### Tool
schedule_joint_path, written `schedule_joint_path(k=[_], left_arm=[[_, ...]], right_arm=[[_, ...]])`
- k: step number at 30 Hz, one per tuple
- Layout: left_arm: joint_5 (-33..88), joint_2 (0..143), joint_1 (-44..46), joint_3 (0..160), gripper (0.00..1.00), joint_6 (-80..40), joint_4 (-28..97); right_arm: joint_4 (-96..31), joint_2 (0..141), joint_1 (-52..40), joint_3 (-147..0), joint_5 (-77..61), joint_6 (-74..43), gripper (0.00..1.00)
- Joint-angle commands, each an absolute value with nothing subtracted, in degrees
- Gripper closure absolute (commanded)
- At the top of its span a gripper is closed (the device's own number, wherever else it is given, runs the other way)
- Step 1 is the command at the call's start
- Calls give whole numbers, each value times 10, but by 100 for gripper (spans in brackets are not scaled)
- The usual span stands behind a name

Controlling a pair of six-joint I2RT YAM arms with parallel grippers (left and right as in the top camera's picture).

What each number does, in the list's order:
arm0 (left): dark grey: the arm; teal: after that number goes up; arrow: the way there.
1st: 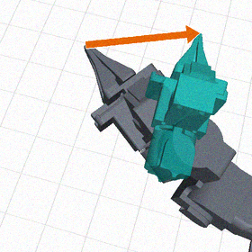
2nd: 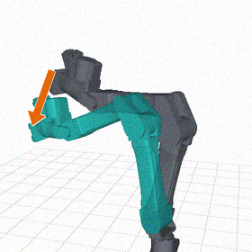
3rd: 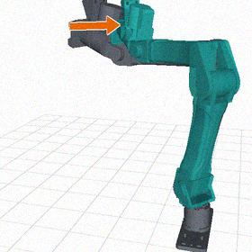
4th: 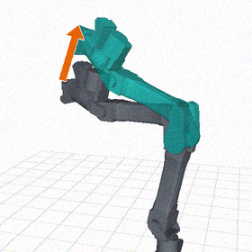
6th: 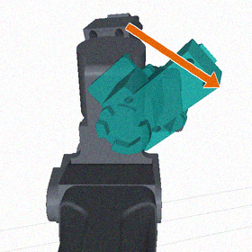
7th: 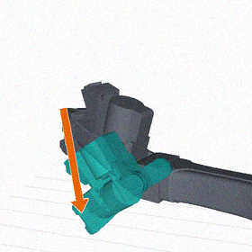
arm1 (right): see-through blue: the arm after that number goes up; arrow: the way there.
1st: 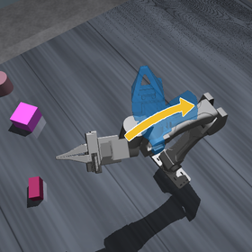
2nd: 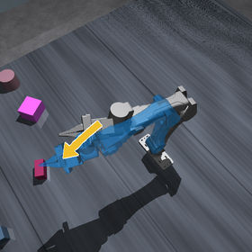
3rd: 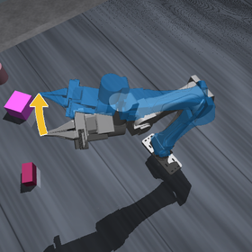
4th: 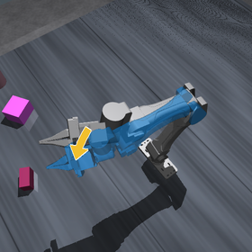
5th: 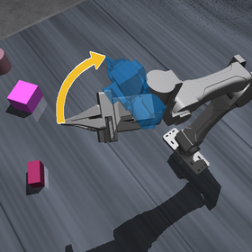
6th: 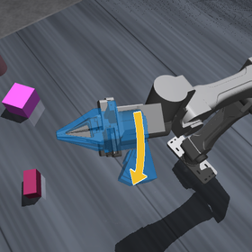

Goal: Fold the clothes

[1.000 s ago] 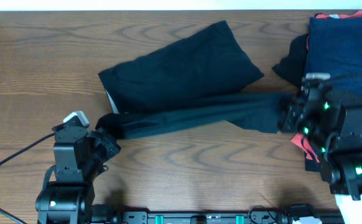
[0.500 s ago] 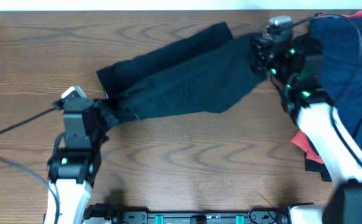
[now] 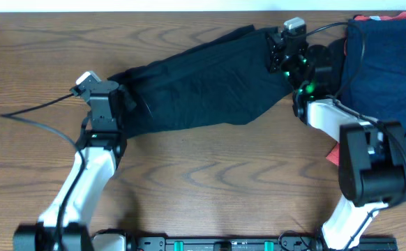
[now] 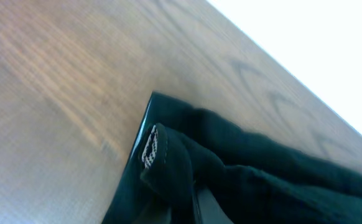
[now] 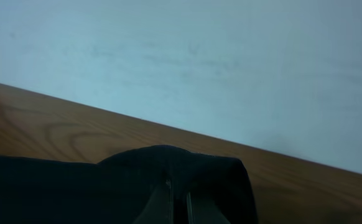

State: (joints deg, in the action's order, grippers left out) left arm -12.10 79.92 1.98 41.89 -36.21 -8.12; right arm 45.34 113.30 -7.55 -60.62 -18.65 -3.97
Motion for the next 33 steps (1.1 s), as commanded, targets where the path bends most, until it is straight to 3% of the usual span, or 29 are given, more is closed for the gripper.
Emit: schedule_joint_path(k=[1,11,12,13,15,16,22,26,33], left_arm=[[-188,851,7,420,94,-361,-143],[-211,1000,6,423,94,-356,-372],[-211,1008,6,425,77,-356,-380],[-211,1013,6,427,54,-356,-381],[-211,1016,6,430,4,-347,-380],[-210,1015,6,430,2,-334,-381],[-182,986,6,431,2,-278,-378],[-132,933,6,436,2,-253,-314],[14,884,6,515,2,-240,-69]], right_arm=[[461,1187,-72,-651,-135,-33,99],[449,1308,-79,-801,-135,-33,99],[444,1314,-79,-814,-135,-33,89],[438,1315,-79,-824,-135,-33,73],[427,1315,-79,-838,-133,-33,27],[425,1315,-79,-846,-133,-33,1],[368,1287,-78,-860,-140,-33,1],[201,1226,-75,-880,-140,21,1],[-182,1184,-75,-1052,-139,138,1]])
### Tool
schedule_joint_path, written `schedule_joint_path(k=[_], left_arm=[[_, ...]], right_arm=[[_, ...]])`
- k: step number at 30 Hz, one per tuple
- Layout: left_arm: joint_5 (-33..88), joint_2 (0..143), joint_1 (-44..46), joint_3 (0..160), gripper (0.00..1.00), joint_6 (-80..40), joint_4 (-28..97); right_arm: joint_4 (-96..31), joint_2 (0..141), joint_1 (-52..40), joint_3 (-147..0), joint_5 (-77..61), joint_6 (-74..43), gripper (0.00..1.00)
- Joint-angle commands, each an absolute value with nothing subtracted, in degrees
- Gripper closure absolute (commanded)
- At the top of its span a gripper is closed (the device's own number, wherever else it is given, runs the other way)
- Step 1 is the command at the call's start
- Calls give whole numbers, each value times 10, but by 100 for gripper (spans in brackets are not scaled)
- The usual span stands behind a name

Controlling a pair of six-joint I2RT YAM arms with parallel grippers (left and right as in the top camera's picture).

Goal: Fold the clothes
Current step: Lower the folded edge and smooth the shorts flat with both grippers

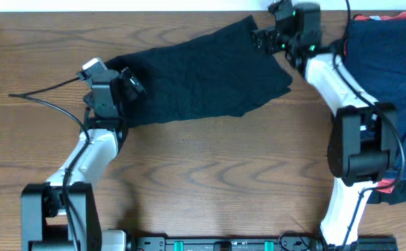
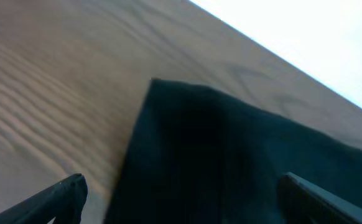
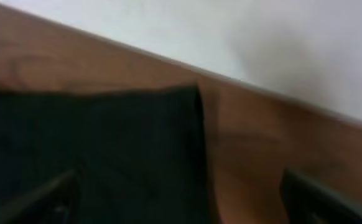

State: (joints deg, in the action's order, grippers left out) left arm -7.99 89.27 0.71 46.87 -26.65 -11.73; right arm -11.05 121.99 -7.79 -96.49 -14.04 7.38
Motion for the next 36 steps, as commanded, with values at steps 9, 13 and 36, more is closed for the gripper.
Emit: schedule_joint_path(k=[9,13,36], left_arm=[[116,897,6,639,2,-145,161],[150,897,6,645,2,-123,201],[154,897,-6,644,2,-71,289]], right_arm=[[-362,1189,-55,-1146,-143,147,1],[-409,1214,-46,-1146,-192,176,1],[-460,1406,-58,-1146,-231,113,59]])
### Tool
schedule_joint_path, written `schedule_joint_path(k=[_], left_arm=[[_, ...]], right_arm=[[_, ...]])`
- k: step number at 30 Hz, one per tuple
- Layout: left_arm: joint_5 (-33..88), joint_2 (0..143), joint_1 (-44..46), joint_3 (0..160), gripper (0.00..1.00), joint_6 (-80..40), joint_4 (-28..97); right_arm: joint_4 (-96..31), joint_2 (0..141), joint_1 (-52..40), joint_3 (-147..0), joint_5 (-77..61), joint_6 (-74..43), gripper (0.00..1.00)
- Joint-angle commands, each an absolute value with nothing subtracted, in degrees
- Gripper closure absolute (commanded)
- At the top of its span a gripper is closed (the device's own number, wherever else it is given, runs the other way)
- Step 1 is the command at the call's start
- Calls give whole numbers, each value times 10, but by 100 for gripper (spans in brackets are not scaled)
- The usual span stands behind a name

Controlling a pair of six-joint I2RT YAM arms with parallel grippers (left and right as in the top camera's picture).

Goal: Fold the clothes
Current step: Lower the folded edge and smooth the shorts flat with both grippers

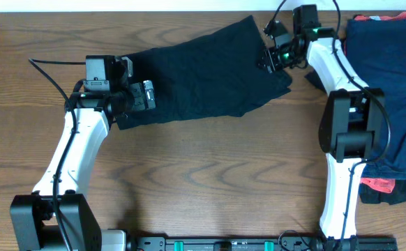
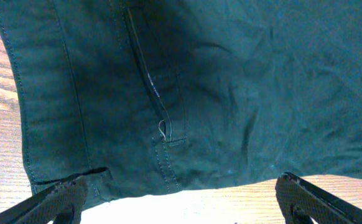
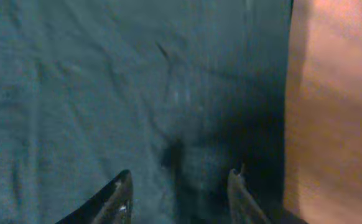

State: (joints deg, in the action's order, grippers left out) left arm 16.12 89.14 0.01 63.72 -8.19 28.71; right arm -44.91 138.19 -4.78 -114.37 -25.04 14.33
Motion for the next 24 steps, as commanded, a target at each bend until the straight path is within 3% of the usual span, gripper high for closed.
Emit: schedule_joint_path(k=[1,7,11,13,17,24], left_arm=[[154,897,-8,644,2,-71,289],[154,897,-30,644,2,-71,300],[154,897,-45,644,2,-71,296],[154,899,-55,644,2,-60,290],[154,918,-67,644,2,-27,286],[209,1004,-117,695,2,7,284]], right_arm=[[-465,1408,-60,-1146,-214,92,60],[-556,1413,-61,-1146,-152,-43,67],[-645,1413,-61,-1146,-143,-47,78],[-677,1413,-64,-1146,-139,-31,79],[-700,1403,-75,-1146,-139,-1,74],[-714,1357,-90,-1146,-139,31,54]])
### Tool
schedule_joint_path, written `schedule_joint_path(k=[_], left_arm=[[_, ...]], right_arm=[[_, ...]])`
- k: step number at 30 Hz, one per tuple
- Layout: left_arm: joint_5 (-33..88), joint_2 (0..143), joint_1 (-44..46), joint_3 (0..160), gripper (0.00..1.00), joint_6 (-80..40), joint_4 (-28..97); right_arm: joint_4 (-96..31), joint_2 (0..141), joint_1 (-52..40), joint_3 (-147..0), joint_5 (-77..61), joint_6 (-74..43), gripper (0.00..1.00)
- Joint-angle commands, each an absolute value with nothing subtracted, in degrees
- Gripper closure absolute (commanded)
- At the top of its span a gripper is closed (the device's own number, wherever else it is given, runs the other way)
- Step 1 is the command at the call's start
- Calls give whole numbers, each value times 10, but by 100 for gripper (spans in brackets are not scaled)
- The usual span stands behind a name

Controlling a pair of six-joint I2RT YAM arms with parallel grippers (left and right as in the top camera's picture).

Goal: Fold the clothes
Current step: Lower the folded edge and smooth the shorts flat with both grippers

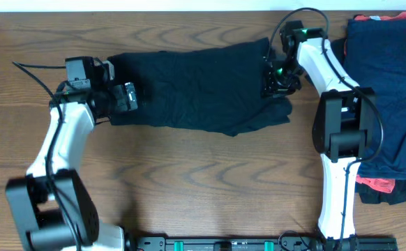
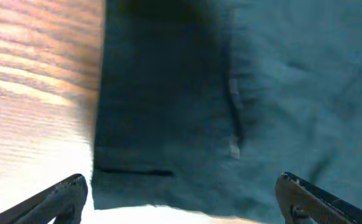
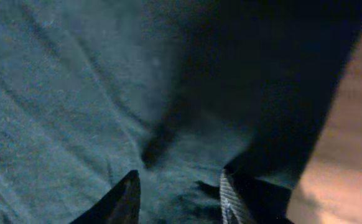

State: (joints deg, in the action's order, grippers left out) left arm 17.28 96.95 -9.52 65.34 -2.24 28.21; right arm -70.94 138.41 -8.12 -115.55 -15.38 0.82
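Note:
A dark garment [image 1: 189,87] lies spread along the back of the wooden table [image 1: 203,181], nearly level, with its right end bunched up. My left gripper [image 1: 124,97] hovers over its left end, open wide; in the left wrist view the gripper [image 2: 181,199] has the cloth's hem [image 2: 168,180] between its spread fingers [image 2: 63,194]. My right gripper [image 1: 273,78] is low over the garment's right end, and in the right wrist view it [image 3: 178,202] is open with wrinkled cloth [image 3: 75,93] under its fingertips [image 3: 124,198].
A stack of folded clothes sits at the right edge, a blue piece [image 1: 391,77] on top and a red one [image 1: 374,183] below. A cable [image 1: 32,70] trails off left of the left arm. The table's far edge runs just behind the garment.
The garment lay slanted up to the right; now it lies nearly level with its right end bunched. The left gripper has moved left, the right gripper toward me. Both stay open.
First both grippers were shut on the garment's ends, holding it stretched. Then both were open and the garment lay slanted at the back of the table. Later they hovered open over its ends, and now it lies level.

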Motion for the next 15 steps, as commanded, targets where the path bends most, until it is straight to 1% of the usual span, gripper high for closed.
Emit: schedule_joint_path(k=[1,3,7,9,15], left_arm=[[227,1021,-123,709,2,12,289],[252,1058,-130,743,2,30,309],[253,1117,-131,802,2,43,345],[253,1136,-131,815,2,45,352],[245,1181,-128,817,2,82,402]], right_arm=[[-714,1350,-90,-1146,-139,34,53],[-715,1335,-90,-1146,-139,35,52],[-716,1314,-90,-1146,-139,39,50],[-716,1307,-90,-1146,-136,39,48],[-710,1305,-90,-1146,-135,39,48]])
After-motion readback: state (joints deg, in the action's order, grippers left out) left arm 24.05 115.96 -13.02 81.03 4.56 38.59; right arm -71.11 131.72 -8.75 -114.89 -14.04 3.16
